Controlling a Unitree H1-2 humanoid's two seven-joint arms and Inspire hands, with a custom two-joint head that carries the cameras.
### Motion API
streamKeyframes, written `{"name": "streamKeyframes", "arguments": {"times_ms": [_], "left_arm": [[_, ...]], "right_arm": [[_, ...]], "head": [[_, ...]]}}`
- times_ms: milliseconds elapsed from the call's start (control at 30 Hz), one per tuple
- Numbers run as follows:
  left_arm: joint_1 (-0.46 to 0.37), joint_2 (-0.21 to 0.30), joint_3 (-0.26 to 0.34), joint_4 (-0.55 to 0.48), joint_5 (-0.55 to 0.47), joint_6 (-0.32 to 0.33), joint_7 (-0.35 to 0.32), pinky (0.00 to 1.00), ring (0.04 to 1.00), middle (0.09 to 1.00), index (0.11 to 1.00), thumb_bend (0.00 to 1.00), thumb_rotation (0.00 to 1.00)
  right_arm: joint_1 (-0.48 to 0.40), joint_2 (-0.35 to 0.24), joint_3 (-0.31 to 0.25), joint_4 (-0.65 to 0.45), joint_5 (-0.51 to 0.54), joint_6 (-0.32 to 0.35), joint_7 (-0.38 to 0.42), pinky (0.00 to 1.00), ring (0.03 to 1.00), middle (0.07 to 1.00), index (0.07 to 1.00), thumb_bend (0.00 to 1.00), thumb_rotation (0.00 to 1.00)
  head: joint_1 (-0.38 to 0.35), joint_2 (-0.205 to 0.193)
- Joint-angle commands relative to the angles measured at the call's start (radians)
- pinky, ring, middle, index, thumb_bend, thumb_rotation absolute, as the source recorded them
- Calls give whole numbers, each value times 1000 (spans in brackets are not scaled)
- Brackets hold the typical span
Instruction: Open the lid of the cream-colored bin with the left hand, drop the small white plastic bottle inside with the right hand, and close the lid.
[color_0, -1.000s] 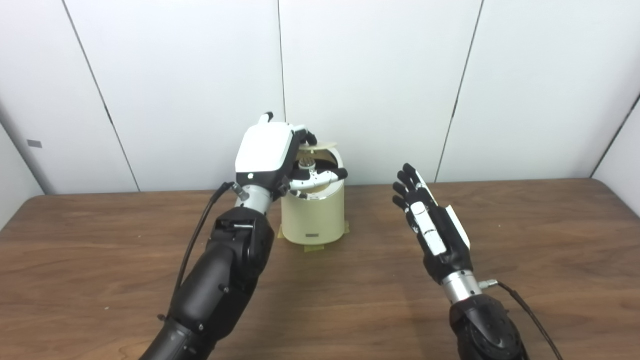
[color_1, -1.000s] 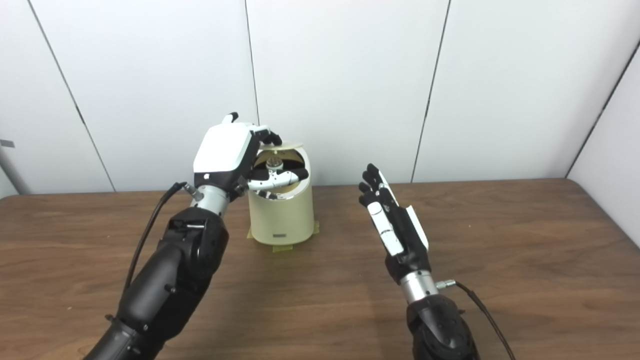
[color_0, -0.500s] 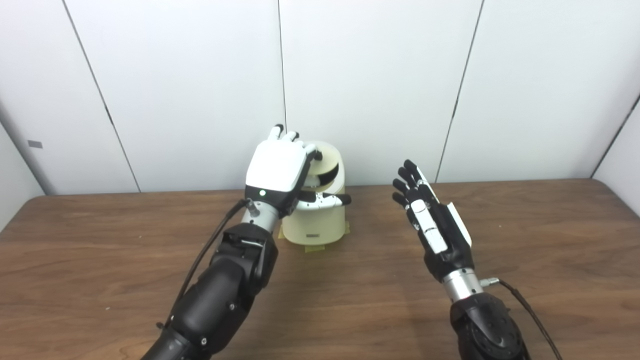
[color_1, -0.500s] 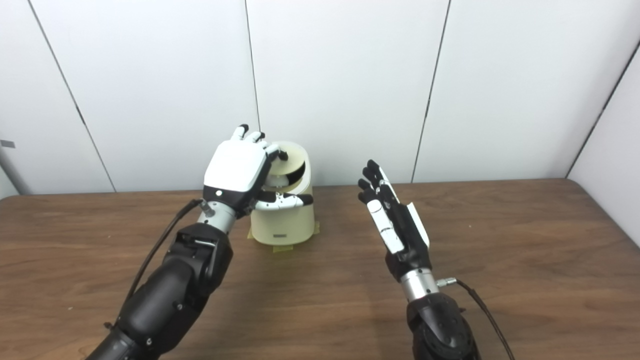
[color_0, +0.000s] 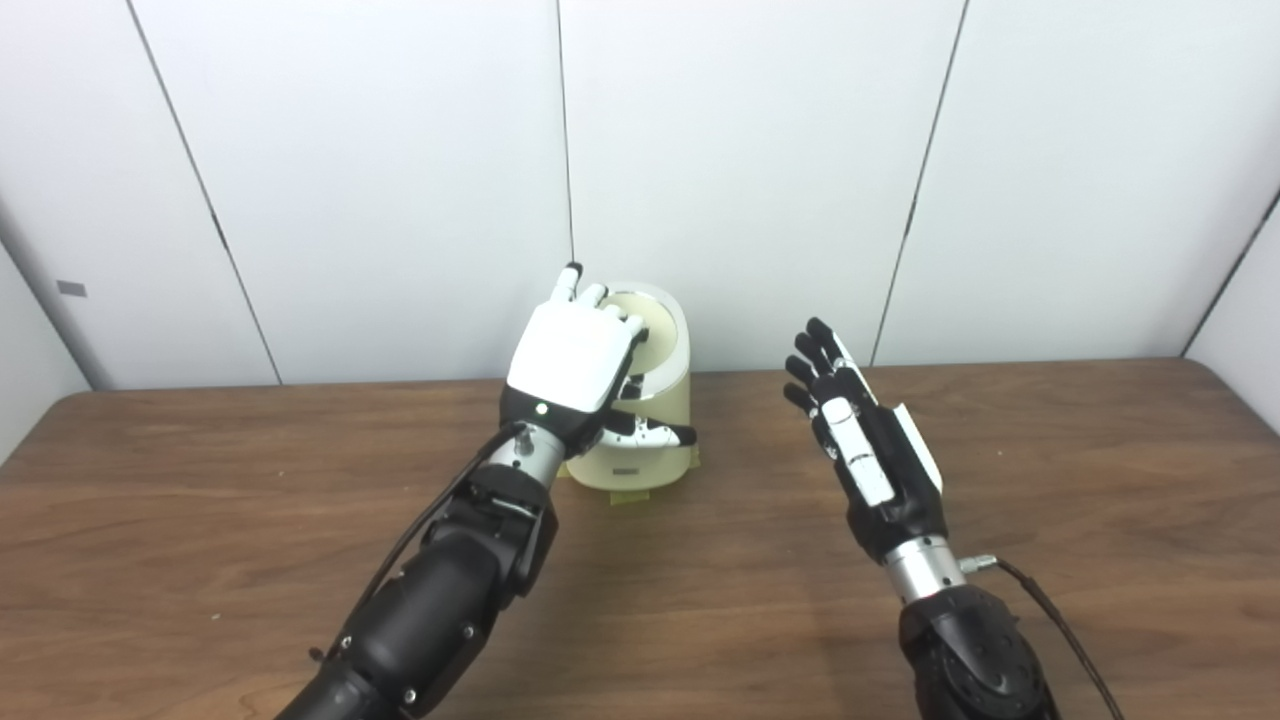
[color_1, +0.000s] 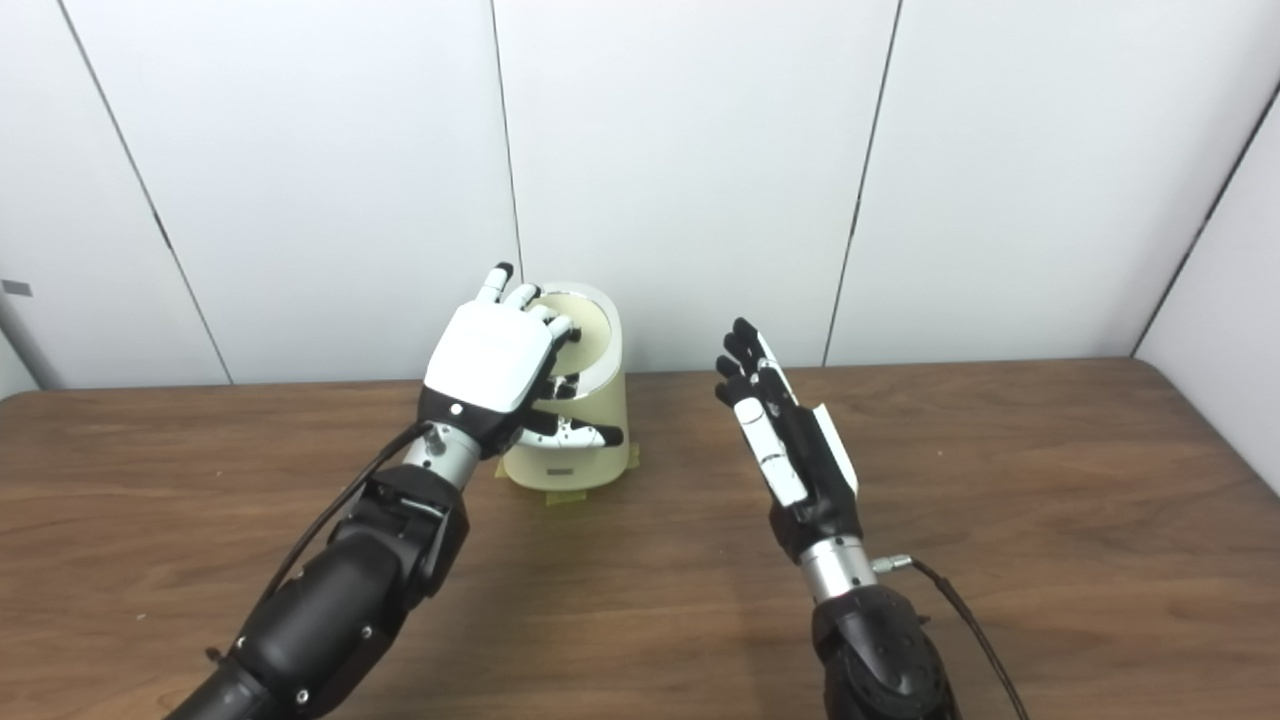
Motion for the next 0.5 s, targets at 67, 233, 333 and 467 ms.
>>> {"name": "streamKeyframes", "arguments": {"times_ms": [67,233,333,467], "left_arm": [[10,12,-3,19,-3,-4,-36,1000,891,781,746,825,784],[20,13,-2,22,-6,-6,-38,1000,889,781,746,827,757],[28,15,-3,36,-15,-18,-22,1000,893,779,744,820,755],[37,18,-2,44,-19,-26,-2,1000,886,776,742,809,803]], "right_arm": [[-40,0,-8,-37,12,-16,-1,917,946,965,965,253,806],[-42,0,-7,-35,11,-17,-1,916,944,963,964,263,807],[-42,1,-6,-35,7,-16,-3,920,947,965,966,268,808],[-43,1,-6,-35,9,-15,-3,924,951,968,968,266,809]], "head": [[-2,1],[-2,2],[-3,4],[-3,4]]}}
